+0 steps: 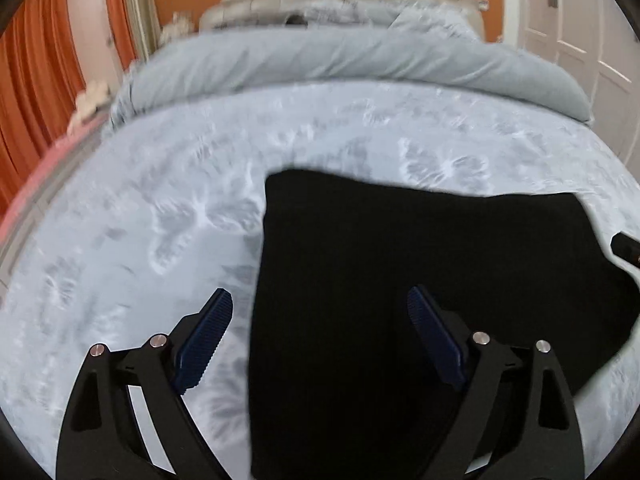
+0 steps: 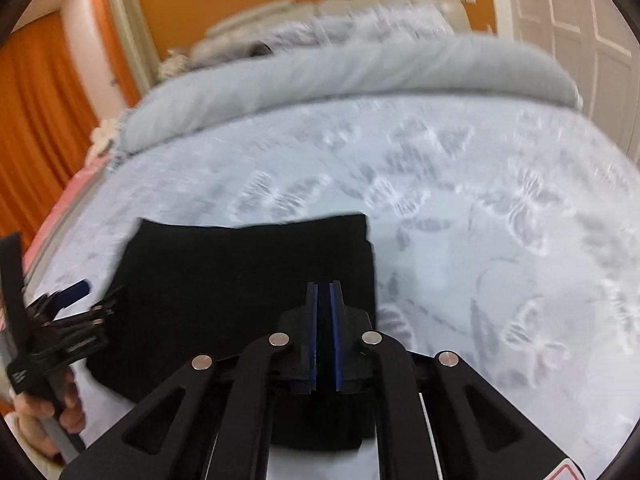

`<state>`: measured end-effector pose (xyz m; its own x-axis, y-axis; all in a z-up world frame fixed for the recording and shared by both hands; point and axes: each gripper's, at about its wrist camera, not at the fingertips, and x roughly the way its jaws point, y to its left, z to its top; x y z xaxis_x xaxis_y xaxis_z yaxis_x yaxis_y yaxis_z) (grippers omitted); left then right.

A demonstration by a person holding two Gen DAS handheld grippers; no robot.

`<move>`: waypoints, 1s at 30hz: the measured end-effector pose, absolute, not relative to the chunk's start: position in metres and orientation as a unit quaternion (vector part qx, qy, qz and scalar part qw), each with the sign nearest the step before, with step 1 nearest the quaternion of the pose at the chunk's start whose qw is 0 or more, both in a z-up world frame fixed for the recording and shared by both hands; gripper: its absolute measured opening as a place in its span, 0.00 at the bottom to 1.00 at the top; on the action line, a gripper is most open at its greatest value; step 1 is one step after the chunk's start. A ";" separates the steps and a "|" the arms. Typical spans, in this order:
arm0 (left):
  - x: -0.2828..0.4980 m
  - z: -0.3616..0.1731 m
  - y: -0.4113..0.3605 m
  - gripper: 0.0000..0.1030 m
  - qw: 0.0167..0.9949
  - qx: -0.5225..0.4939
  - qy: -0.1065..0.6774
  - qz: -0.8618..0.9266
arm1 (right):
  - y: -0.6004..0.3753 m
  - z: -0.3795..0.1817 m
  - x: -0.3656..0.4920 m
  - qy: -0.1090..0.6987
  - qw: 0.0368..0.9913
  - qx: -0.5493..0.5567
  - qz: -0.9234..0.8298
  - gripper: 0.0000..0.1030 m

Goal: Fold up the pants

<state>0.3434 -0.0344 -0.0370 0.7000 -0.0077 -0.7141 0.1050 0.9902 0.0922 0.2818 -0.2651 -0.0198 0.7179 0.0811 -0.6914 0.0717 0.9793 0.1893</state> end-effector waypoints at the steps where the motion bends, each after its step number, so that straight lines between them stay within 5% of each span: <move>1: 0.336 -0.029 -0.038 0.85 0.923 0.065 0.379 -0.033 | -0.258 -0.004 0.263 0.367 0.925 0.100 0.003 0.09; 6: 0.267 0.019 -0.038 0.86 0.931 0.067 0.355 -0.049 | -0.238 0.037 0.198 0.342 0.935 0.094 0.005 0.11; 10: 0.214 0.032 -0.034 0.90 0.929 0.075 0.360 -0.040 | -0.235 0.035 0.144 0.336 0.934 0.117 0.004 0.29; 15: 0.158 0.021 -0.022 0.95 0.922 0.050 0.382 -0.047 | -0.231 0.009 0.094 0.357 0.926 0.127 0.000 0.30; 19: 0.133 0.001 -0.016 0.95 0.925 0.029 0.377 -0.033 | -0.232 -0.016 0.065 0.358 0.925 0.127 -0.031 0.48; 30: 0.130 -0.021 -0.012 0.95 0.931 0.035 0.362 -0.021 | -0.215 -0.019 0.065 0.340 0.936 0.072 -0.051 0.52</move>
